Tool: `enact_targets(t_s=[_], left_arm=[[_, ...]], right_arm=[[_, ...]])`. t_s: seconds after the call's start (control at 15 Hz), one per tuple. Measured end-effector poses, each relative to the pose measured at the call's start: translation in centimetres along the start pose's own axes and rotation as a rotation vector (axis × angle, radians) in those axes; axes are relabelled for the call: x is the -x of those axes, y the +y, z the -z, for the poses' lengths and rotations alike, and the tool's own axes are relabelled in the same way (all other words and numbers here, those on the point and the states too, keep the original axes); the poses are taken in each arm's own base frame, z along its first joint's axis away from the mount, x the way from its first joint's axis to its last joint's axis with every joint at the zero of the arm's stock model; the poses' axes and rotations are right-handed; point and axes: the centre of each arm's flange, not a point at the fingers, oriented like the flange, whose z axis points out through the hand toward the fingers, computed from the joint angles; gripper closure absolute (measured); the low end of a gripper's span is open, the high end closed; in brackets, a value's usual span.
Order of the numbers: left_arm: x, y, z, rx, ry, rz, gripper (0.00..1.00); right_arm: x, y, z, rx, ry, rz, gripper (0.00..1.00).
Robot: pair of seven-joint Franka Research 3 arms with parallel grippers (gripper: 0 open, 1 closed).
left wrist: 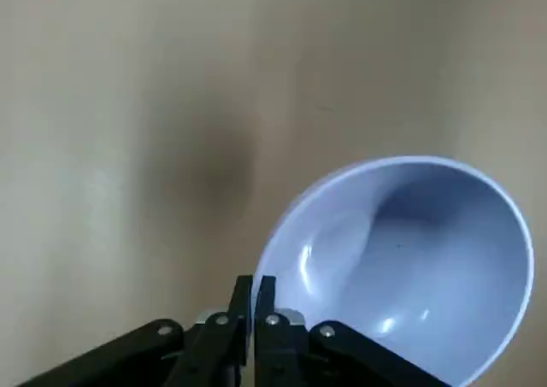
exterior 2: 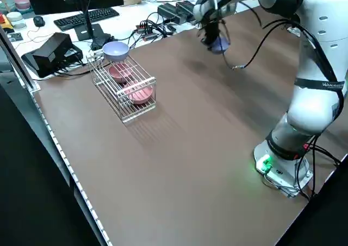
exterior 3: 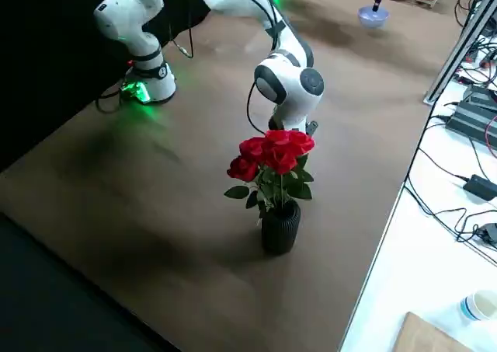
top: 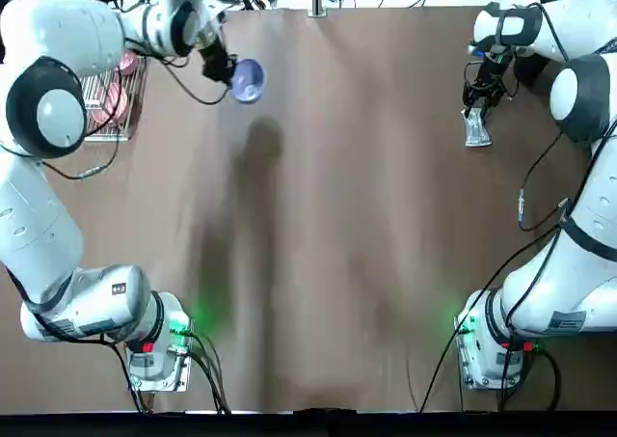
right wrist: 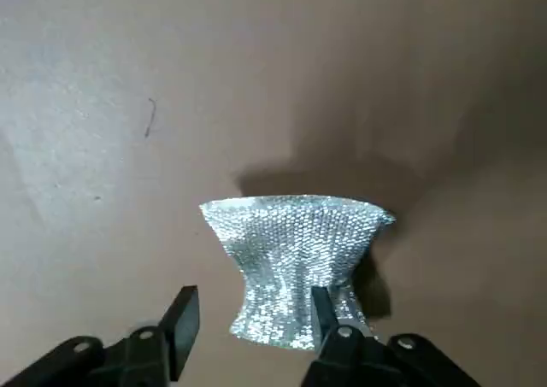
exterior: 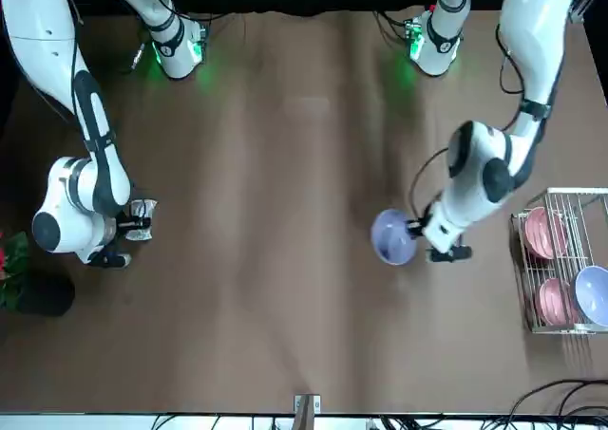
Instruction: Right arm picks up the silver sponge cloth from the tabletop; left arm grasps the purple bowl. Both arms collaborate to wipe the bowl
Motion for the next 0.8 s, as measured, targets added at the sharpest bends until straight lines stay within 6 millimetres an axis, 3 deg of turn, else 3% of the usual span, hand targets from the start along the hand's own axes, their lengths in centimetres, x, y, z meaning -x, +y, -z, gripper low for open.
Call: enact_targets(t_s=[0.27, 0.67, 0.8], left_arm=[[4.7, 10.1, -1.6, 0.024, -0.021, -0.026, 0.96], [9.7, 21.0, -6.5, 0.068, -0.092, -0.006, 0.96], [10.5, 23.1, -8.8, 0.066, -0.105, 0.02, 0.96]], right_arm=[[0.1, 1.4, -0.3, -0.005, -0.004, 0.01, 0.43], [-0.2, 1.0, -1.8, 0.007, -0.031, 0.028, 0.48], [-0.2, 0.9, -1.8, 0.007, -0.031, 0.03, 0.63]])
